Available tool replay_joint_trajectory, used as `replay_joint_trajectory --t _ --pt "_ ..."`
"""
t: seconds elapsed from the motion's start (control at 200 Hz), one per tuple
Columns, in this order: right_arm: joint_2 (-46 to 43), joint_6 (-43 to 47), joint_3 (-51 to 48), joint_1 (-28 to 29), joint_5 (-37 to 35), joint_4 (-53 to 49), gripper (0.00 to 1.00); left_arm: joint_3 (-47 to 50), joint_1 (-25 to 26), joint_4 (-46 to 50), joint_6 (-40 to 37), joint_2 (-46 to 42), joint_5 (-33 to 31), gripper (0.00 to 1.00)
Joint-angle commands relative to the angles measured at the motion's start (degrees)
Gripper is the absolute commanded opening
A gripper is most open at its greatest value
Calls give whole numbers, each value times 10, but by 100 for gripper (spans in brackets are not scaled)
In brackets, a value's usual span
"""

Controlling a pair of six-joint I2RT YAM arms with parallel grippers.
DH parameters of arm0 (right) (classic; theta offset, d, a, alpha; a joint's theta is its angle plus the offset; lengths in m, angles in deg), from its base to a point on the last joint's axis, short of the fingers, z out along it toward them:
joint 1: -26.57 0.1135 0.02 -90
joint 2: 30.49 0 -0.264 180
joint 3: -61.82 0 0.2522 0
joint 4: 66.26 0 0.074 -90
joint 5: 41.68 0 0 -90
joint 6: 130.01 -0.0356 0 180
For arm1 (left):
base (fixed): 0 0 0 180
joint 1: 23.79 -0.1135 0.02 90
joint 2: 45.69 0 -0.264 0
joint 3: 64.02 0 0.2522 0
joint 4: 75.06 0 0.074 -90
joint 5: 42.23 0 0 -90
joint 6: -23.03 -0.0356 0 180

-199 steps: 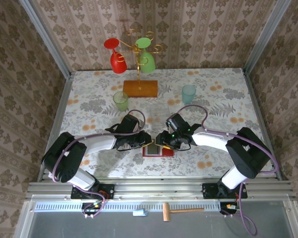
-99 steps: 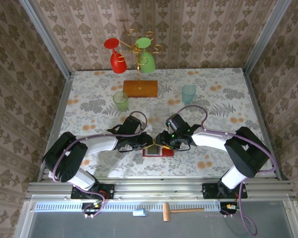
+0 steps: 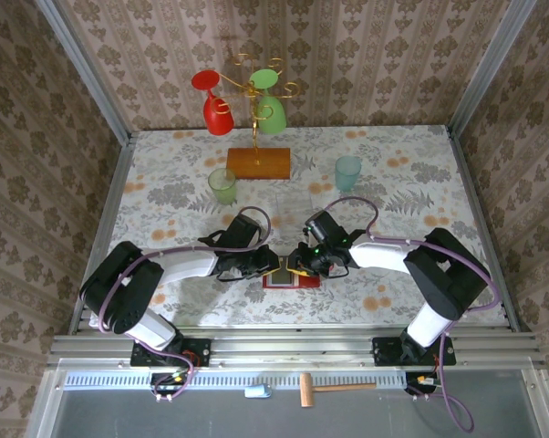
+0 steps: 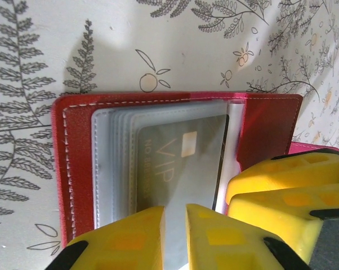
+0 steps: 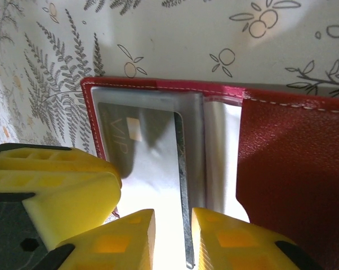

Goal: Take the credit cards out of the card holder

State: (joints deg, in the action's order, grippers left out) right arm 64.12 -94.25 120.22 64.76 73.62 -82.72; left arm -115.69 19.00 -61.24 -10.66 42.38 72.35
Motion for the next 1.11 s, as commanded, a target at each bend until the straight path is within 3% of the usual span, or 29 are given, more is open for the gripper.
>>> replay_joint_trajectory --t 0.0,0.785,1.1 --pt "7 -3 7 -2 19 15 23 -12 2 13 -12 6 -7 18" --pt "26 -2 7 -2 16 17 21 -15 2 20 -13 9 -7 17" --pt "10 15 14 -2 -12 -32 27 -15 2 21 -13 10 -8 17"
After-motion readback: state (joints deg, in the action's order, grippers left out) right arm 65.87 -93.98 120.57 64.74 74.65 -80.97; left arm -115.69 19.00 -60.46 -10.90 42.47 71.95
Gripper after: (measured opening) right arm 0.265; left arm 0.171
